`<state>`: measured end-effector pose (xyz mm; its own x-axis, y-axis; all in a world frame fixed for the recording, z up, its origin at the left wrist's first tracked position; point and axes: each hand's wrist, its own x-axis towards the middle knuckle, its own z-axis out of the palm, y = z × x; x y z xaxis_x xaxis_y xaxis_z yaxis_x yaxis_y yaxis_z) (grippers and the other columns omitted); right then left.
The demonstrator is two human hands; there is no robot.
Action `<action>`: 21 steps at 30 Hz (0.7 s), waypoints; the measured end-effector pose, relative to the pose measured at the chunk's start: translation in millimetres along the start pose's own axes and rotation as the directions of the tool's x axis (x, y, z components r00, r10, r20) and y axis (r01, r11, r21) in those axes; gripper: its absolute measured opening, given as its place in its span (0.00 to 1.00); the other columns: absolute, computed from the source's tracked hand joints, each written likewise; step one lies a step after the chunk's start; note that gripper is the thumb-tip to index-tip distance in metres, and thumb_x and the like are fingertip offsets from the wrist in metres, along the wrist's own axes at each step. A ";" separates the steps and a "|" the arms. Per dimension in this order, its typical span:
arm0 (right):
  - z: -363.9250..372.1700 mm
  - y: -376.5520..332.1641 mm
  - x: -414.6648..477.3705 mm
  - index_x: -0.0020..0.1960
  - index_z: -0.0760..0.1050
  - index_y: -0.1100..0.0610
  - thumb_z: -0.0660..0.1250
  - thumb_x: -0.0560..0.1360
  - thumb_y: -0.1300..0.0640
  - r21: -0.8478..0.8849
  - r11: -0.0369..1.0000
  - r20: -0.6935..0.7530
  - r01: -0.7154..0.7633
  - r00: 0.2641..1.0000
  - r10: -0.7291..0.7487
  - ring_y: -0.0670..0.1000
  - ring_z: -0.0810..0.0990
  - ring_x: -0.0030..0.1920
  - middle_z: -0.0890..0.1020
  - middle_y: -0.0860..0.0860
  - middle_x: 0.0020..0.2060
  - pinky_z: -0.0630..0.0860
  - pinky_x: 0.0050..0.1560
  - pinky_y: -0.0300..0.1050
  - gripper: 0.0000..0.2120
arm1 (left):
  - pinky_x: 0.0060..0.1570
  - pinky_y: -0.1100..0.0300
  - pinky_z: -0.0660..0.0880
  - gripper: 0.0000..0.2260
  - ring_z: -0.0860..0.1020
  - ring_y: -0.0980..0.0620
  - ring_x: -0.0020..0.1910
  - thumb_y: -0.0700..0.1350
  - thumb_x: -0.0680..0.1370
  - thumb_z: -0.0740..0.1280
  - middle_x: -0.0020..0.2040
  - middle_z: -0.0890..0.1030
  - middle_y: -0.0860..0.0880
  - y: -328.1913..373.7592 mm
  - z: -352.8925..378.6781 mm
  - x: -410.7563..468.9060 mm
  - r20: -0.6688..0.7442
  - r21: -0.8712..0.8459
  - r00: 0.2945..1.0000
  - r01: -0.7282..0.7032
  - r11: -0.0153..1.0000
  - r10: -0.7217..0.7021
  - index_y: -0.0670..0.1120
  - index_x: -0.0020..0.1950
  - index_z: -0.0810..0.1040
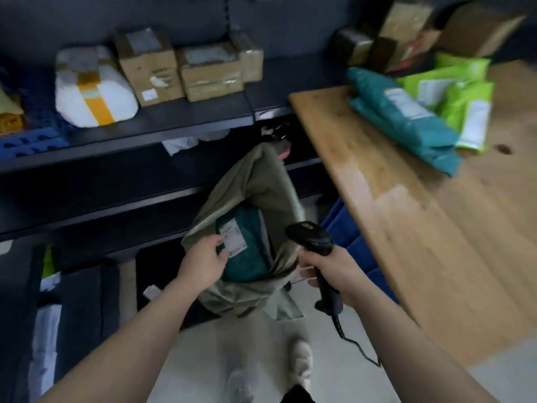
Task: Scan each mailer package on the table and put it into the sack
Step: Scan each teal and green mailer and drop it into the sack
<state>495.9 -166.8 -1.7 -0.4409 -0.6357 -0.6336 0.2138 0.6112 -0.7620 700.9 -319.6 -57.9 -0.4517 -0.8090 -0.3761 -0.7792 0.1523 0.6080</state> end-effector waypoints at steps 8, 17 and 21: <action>-143.4 17.4 -101.8 0.42 0.77 0.58 0.71 0.75 0.59 -0.091 0.994 -0.143 0.067 0.987 -0.080 0.49 0.78 0.27 0.82 0.52 0.31 0.75 0.32 0.43 0.05 | 0.58 0.51 0.74 0.18 0.74 0.49 0.61 0.52 0.81 0.59 0.65 0.75 0.49 180.3 35.3 -47.8 0.071 0.400 0.879 -0.459 0.794 0.472 0.47 0.68 0.72; -332.4 24.3 -134.3 0.52 0.78 0.59 0.72 0.75 0.56 -0.149 0.983 -0.302 0.108 0.941 -0.149 0.49 0.79 0.31 0.83 0.55 0.39 0.75 0.32 0.42 0.09 | 0.55 0.57 0.72 0.19 0.75 0.50 0.60 0.54 0.81 0.57 0.64 0.76 0.50 335.1 144.7 -81.1 0.087 0.505 0.778 -0.573 0.646 0.623 0.48 0.68 0.72; -397.1 9.8 -121.6 0.54 0.78 0.58 0.71 0.75 0.55 -0.225 0.966 -0.315 0.123 0.929 -0.192 0.49 0.80 0.32 0.84 0.57 0.43 0.75 0.29 0.38 0.10 | 0.57 0.55 0.73 0.17 0.75 0.50 0.60 0.54 0.81 0.57 0.64 0.76 0.51 385.0 176.4 -77.4 0.049 0.526 0.800 -0.529 0.666 0.597 0.50 0.67 0.73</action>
<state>205.4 103.7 121.0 -0.7256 -0.5596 -0.4003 -0.0443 0.6186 -0.7845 359.2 -98.2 81.9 -0.8482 -0.5290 0.0283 -0.5085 0.8280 0.2364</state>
